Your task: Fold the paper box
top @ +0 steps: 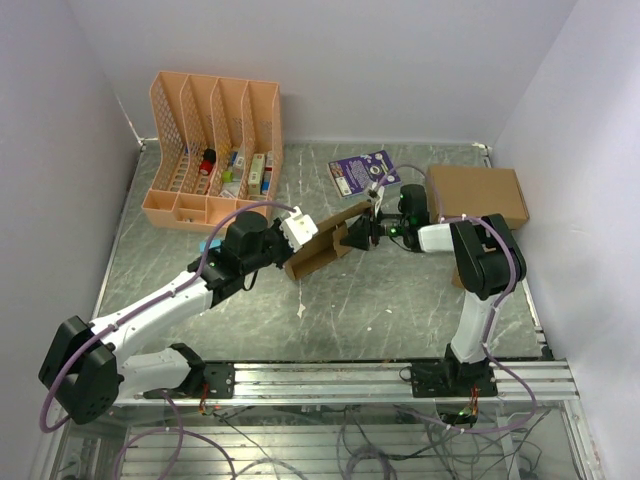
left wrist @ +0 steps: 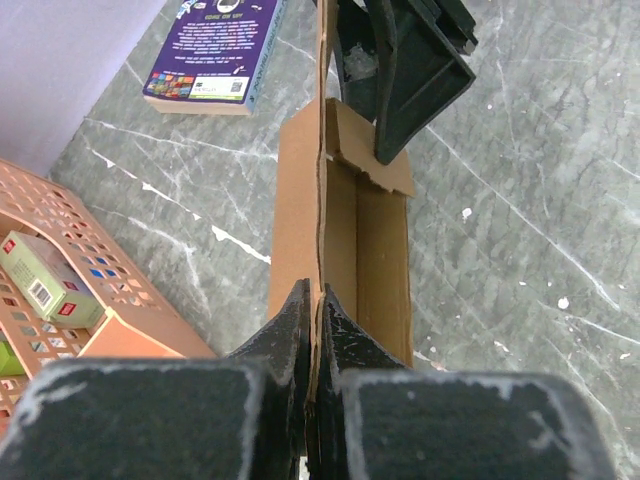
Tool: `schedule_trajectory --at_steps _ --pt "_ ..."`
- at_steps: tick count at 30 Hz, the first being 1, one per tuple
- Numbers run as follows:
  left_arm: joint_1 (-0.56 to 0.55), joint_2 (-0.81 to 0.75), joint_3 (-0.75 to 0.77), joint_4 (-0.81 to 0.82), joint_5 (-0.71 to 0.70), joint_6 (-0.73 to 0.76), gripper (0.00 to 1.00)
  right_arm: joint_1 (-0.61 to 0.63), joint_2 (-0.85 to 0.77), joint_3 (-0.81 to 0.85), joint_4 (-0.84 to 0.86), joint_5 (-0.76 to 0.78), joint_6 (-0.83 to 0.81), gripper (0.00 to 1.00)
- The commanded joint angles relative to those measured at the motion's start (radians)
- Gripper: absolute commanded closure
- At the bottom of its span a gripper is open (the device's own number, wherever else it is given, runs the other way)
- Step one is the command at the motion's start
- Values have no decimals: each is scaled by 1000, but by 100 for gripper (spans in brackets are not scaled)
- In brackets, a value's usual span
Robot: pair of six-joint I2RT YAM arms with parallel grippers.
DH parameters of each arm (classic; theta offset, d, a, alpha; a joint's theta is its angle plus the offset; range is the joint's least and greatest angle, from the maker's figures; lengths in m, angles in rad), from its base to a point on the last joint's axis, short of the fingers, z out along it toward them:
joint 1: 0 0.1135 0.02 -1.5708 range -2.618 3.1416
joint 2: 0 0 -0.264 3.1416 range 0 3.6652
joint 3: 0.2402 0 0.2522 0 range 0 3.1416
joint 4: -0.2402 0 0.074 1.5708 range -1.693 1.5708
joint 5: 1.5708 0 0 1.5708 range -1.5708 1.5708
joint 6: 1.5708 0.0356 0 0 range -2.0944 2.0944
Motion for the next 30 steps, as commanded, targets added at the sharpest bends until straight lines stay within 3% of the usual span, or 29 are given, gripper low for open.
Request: schedule_trajectory --at_steps 1,11,19,23,30 --pt "-5 -7 3 53 49 -28 93 18 -40 -112 405 87 123 54" --pt "-5 -14 -4 66 67 -63 93 67 -35 -322 860 281 258 63" --pt "-5 -5 -4 59 94 -69 93 120 8 -386 1057 402 235 64" --pt "-5 -4 1 49 114 -67 93 130 5 -387 1054 405 193 66" --pt "-4 -37 20 30 92 -47 93 132 -51 -396 924 416 105 82"
